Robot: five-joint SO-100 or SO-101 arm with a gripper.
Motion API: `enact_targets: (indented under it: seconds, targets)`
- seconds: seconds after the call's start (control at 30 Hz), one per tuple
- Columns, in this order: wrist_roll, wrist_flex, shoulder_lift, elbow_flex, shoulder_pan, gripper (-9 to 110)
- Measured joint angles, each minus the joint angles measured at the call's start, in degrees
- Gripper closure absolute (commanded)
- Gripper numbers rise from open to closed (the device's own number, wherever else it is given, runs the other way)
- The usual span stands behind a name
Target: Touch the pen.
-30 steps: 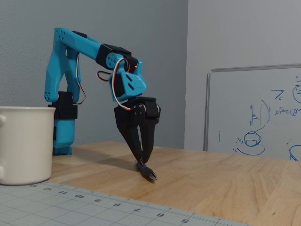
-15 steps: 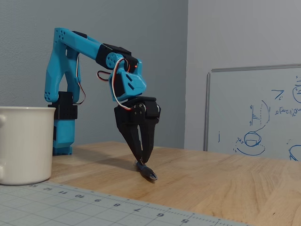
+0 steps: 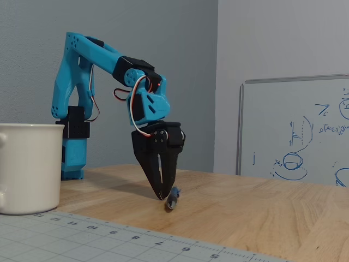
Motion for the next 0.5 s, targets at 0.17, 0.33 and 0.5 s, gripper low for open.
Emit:
enact_targets:
  seconds: [0.17, 0.33, 0.5]
  targets:
    - [0.00, 0.00, 0.97, 0.09, 0.00, 101]
    - [0.00, 0.00, 5.98, 0.09, -0.44, 101]
    - [0.00, 0.00, 7.65, 0.09, -2.64, 101]
